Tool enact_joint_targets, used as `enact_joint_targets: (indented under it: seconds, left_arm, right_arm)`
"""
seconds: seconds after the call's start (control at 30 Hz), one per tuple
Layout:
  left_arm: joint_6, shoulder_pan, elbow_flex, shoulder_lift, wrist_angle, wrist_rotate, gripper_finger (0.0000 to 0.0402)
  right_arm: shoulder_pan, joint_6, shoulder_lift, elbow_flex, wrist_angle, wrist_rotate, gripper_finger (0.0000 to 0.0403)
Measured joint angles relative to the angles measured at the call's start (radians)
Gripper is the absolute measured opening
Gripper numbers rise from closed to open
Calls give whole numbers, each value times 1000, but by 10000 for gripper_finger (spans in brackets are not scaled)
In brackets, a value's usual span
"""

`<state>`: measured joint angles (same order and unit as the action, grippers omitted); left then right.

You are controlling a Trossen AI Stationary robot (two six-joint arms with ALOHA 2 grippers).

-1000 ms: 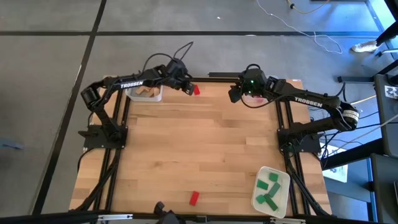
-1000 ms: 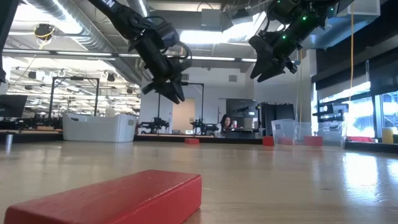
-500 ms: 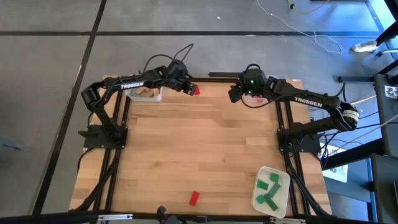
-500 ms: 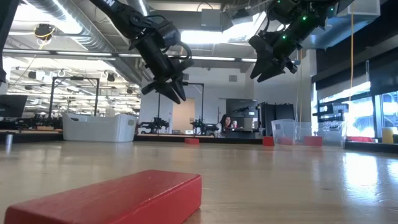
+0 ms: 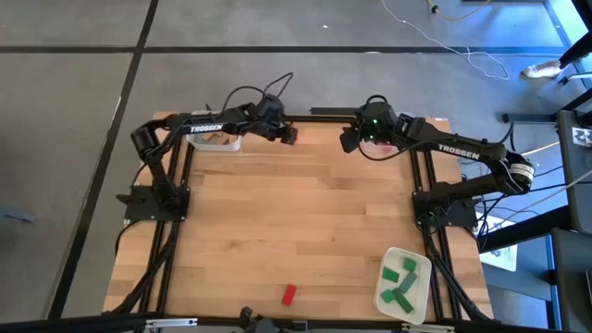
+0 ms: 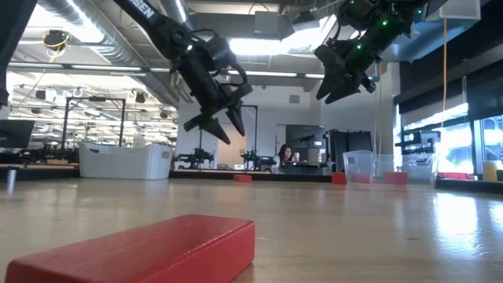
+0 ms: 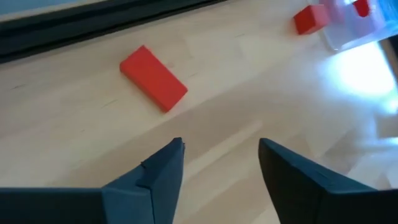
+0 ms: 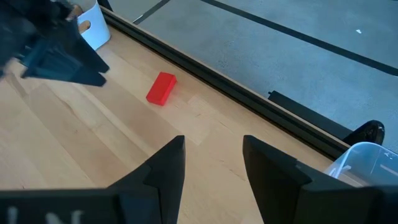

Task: Sort & place blocks by color
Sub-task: Put the red block into the transparent bin

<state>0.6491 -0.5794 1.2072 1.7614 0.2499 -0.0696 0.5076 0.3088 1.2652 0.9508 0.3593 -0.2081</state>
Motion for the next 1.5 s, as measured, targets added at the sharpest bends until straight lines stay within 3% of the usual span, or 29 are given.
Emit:
enact_joint_targets:
  seconds: [0.43, 0.87, 0.97, 1.1, 1.37, 1.5]
  left_arm:
    - [-13, -26, 0, 111, -83, 29, 209]
    - [-196, -39, 0, 132, -91, 133, 209]
    - [-255, -38, 0, 132, -77, 116, 209]
    - [-267, -34, 0, 130, -21, -37, 208]
    - [-360, -33, 0, 128, 5, -554, 208]
    - [-417, -28, 0, 128, 16, -714, 206]
  right_arm:
    - [0, 0, 0, 0, 0, 0, 163]
    - [0, 0, 0, 0, 0, 0, 163]
    - [0, 0, 0, 0, 0, 0, 163]
    - [0, 0, 0, 0, 0, 0, 163]
    - [0, 0, 0, 0, 0, 0, 163]
    - [0, 0, 0, 0, 0, 0, 163]
